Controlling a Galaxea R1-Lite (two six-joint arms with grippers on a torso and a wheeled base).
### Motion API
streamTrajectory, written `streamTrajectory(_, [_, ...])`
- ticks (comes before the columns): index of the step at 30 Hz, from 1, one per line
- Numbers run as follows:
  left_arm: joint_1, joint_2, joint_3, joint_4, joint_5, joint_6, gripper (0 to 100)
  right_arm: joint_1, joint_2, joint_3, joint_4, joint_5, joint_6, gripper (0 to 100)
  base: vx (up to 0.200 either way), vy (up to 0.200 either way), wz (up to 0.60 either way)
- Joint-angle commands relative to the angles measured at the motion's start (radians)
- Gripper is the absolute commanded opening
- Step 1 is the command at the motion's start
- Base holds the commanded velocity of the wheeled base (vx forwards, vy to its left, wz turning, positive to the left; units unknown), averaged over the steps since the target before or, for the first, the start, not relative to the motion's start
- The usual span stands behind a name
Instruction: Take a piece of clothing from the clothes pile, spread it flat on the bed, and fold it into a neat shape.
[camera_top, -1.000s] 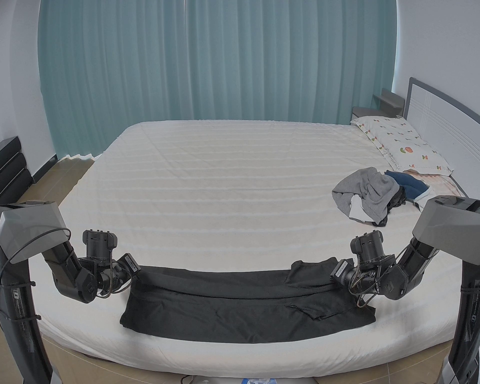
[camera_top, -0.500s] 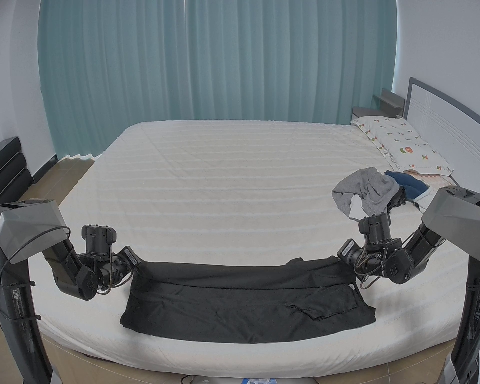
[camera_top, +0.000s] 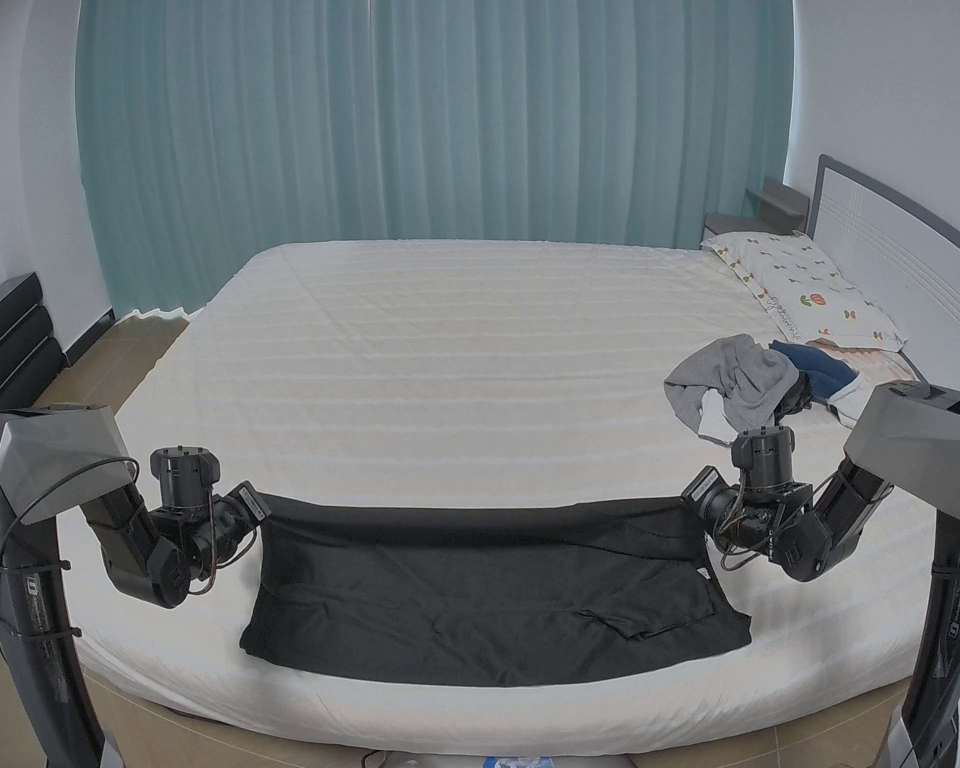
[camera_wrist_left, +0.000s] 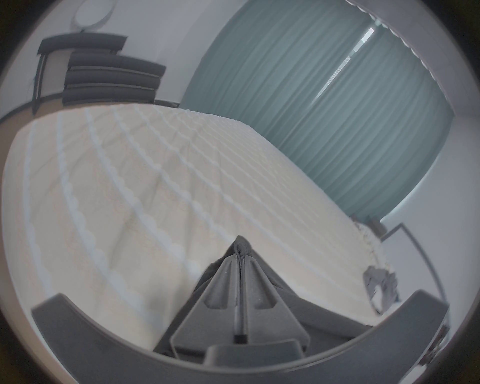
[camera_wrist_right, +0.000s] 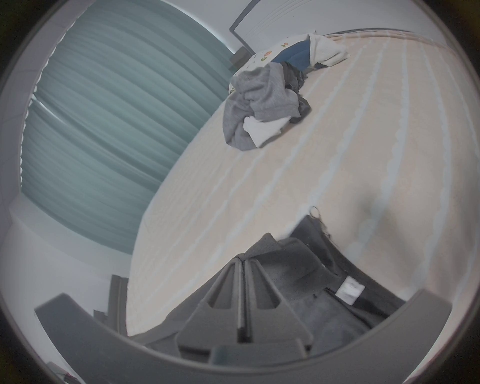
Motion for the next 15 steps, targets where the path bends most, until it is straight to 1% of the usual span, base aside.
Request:
streamTrajectory(1, [0.015, 0.009, 0.097, 0.000, 0.002, 0.088, 0, 0.005, 0.025, 0.079, -0.005, 0.002, -0.052, 0, 0.000, 0.000, 0.00])
streamTrajectory(3, [0.010, 0.020, 0.118, 0.000, 0.001, 0.118, 0, 0.006, 0.037, 0.093, -0.005, 0.002, -0.069, 0, 0.000, 0.000, 0.00])
streamTrajectory(13, [-0.013, 0.043, 0.143, 0.006, 0.002, 0.151, 0, 0.006, 0.074, 0.117, -0.007, 0.002, -0.115, 0, 0.000, 0.000, 0.00])
streamTrajectory(14, [-0.015, 0.041, 0.163, 0.005, 0.002, 0.169, 0, 0.006, 0.076, 0.125, -0.007, 0.001, -0.138, 0, 0.000, 0.000, 0.00])
streamTrajectory(15, [-0.015, 0.041, 0.169, 0.005, 0.001, 0.180, 0, 0.006, 0.076, 0.128, -0.007, 0.001, -0.141, 0, 0.000, 0.000, 0.00])
